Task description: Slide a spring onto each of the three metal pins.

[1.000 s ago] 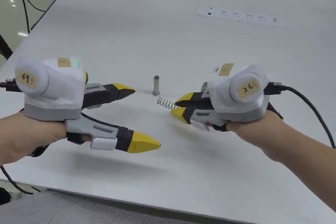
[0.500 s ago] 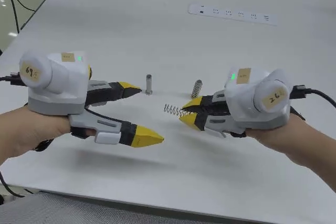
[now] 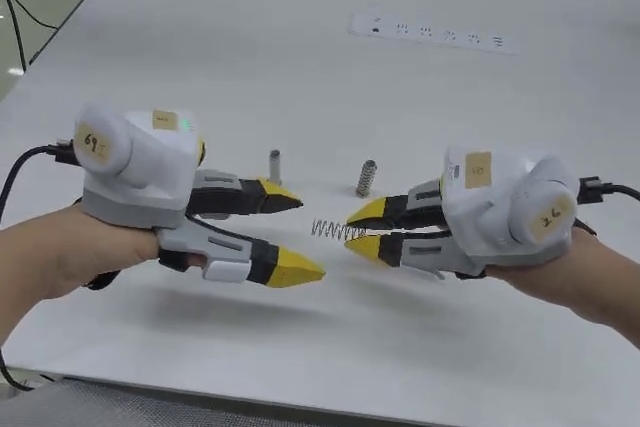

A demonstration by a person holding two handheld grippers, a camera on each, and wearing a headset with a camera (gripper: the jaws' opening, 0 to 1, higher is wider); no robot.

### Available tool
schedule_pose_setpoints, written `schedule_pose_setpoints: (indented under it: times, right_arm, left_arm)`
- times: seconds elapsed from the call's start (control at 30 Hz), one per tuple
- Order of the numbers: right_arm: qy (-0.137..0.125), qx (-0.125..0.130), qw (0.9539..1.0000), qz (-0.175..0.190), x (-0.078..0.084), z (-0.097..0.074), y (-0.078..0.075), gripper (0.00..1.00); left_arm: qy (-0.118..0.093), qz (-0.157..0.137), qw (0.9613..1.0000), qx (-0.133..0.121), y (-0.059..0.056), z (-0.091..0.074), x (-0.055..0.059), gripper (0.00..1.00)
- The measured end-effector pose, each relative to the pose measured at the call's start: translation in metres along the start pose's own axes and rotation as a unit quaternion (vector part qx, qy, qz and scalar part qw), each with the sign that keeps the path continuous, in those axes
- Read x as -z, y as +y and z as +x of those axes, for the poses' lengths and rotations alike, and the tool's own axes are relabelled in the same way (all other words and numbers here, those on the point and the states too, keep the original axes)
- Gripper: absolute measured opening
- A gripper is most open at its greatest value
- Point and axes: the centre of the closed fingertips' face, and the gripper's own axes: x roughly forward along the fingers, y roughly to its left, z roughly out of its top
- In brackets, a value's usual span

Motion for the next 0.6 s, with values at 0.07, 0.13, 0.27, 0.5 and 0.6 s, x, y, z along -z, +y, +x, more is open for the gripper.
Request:
schedule_pose_setpoints:
  times: [0.07, 0.13, 0.27, 0.5, 0.6]
  right_arm:
    - [-0.002, -0.003, 1.0000, -0.001, -0.001, -0.001, 0.001, 0.07]
    - [-0.003, -0.003, 1.0000, -0.001, -0.001, -0.002, 0.001, 0.07]
    - [-0.006, -0.005, 1.0000, -0.002, -0.002, -0.004, 0.001, 0.07]
    - [-0.013, -0.008, 0.9999, -0.004, -0.005, -0.009, 0.000, 0.07]
    - [-0.017, -0.011, 0.9998, -0.003, -0.007, -0.010, 0.001, 0.07]
  left_arm:
    - [-0.005, 0.000, 1.0000, 0.001, 0.002, 0.001, -0.003, 0.44]
    - [-0.009, 0.001, 1.0000, 0.003, 0.002, 0.003, -0.006, 0.41]
    - [-0.006, 0.007, 0.9999, 0.013, 0.002, 0.009, -0.007, 0.33]
    - [-0.009, 0.009, 0.9996, 0.026, -0.001, 0.014, -0.008, 0.23]
    - [-0.013, 0.007, 0.9994, 0.030, -0.002, 0.016, -0.010, 0.20]
